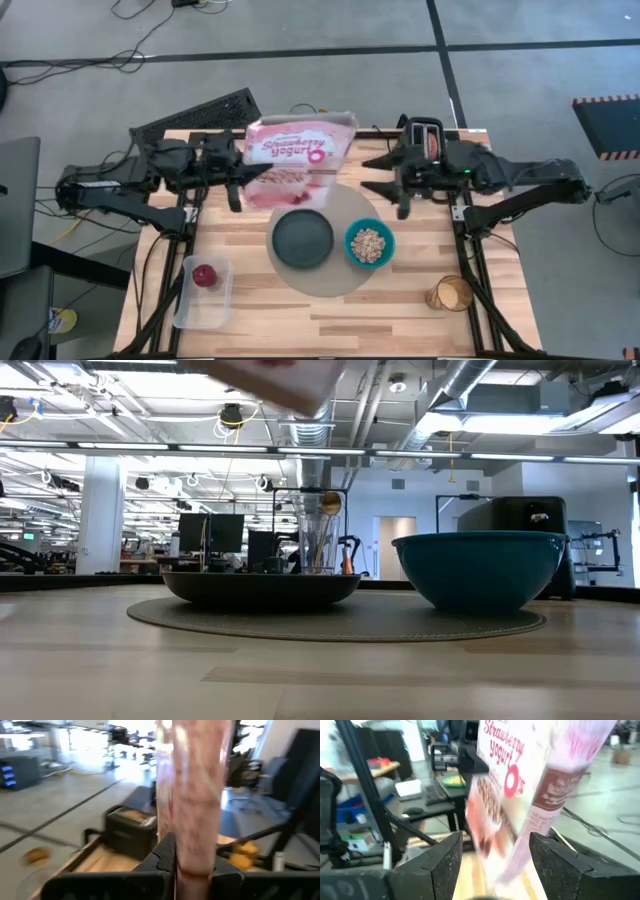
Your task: Arrange a breakfast setting
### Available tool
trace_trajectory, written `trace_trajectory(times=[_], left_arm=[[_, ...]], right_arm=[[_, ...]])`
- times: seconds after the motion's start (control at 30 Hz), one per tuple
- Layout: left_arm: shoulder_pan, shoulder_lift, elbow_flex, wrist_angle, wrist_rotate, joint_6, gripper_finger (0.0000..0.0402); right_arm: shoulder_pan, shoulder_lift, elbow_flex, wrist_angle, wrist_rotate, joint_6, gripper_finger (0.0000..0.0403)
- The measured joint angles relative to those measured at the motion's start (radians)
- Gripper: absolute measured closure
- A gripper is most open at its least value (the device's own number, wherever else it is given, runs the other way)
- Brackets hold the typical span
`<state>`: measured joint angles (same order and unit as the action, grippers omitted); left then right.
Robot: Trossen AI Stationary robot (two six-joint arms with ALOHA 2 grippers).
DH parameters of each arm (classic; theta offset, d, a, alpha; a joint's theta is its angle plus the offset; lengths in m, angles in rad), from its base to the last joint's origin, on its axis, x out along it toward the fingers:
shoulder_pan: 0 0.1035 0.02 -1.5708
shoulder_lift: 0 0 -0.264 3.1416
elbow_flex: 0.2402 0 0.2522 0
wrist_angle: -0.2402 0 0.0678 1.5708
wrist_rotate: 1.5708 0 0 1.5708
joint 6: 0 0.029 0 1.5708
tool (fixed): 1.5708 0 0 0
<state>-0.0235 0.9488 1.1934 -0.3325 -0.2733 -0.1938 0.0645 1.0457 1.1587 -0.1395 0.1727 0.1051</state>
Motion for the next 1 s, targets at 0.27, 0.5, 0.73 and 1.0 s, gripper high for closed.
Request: trace_trajectory(times=[0.27,0.5,0.73,1.0], left_arm=[[0.000,-0.075,-0.001,-0.189,-0.195,-0.035,0.0401],[0.000,-0.062,-0.004,-0.242,-0.291,-0.020,0.0401],[0.000,-0.065,-0.044,-0.207,-0.308,0.006,0.0401],[-0.001,-0.190,-0.300,0.059,-0.304,0.009,0.0401]], right_arm=[[0.021,-0.092,-0.001,-0.158,0.139,0.000,0.0143],[0.018,-0.079,-0.002,-0.206,0.144,-0.001,0.0143],[0.018,-0.019,-0.003,-0.247,0.145,-0.001,0.0143],[0.013,0.076,-0.002,-0.218,0.144,0.000,0.0143]])
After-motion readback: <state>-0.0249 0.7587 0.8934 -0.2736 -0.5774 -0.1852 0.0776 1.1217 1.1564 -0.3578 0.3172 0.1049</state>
